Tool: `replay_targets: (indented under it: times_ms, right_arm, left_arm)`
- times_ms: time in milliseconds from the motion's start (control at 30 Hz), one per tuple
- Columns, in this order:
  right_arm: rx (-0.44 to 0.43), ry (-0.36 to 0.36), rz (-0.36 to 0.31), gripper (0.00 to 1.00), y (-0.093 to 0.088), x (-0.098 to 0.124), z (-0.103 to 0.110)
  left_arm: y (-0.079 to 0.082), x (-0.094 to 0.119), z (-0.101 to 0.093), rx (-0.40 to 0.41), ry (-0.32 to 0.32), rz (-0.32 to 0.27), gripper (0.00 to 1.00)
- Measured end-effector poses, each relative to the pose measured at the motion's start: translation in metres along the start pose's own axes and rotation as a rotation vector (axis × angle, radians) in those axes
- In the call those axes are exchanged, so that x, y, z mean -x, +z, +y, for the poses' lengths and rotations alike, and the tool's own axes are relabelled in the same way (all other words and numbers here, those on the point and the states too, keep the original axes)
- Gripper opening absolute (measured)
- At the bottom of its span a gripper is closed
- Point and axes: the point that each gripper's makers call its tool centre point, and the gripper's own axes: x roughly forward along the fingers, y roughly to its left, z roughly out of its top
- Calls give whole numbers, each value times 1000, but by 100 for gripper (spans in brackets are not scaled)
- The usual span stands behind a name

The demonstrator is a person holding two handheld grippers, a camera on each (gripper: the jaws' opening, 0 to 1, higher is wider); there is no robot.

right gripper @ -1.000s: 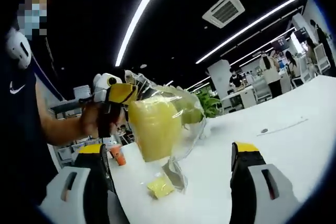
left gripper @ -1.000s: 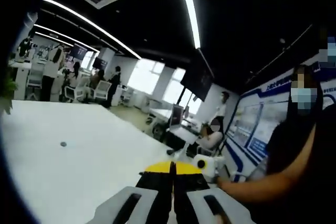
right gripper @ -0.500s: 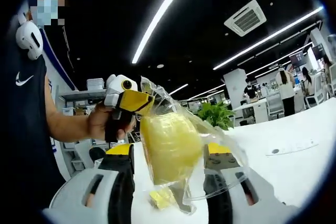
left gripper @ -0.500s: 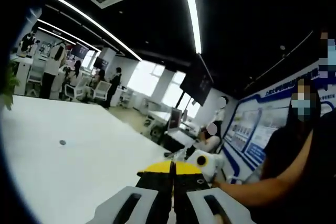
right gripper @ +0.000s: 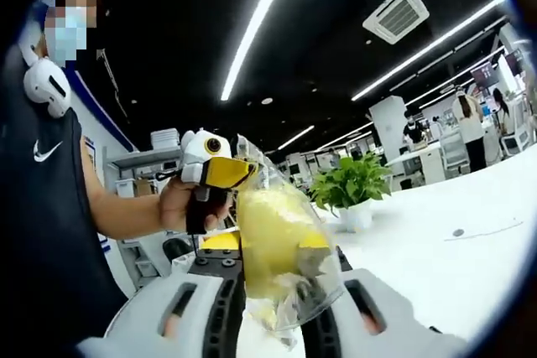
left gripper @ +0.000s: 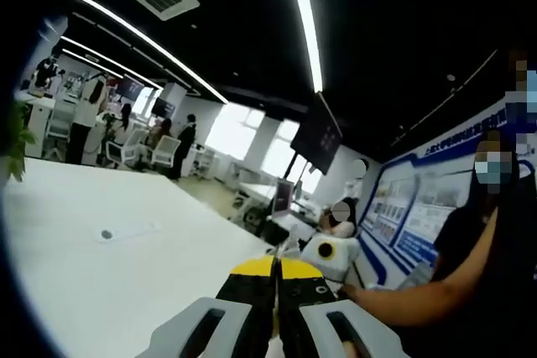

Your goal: Compare the silicone blocks by pressing each to a similar depth, holding the contact briefly, and releasing to observe deformation and rebound differences across the visible hardness samples.

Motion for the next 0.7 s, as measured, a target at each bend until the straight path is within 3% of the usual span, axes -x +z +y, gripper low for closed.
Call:
replay_targets:
  times_ms: [67,167,467,567,700]
  right_arm:
    - [-48,-4,39,13,-5,-1,1]
    - [-36,-26,82,10,-7,-3,2]
    - [-68,-42,167,4,-13,-2,2]
    - [-56,-39,203,4,-17,-4,-1]
    - [-69,-36,224,4,-20,-3,-2]
  left_arm:
    - [-2,1,3,-36,3,16,0]
    - [-5,3,7,-36,5,27,0]
    - [-5,5,11,-98,-7,2,1]
    - [-13,2,13,-106,-10,47,6]
    - [-12,7,15,-93,-16,48,0]
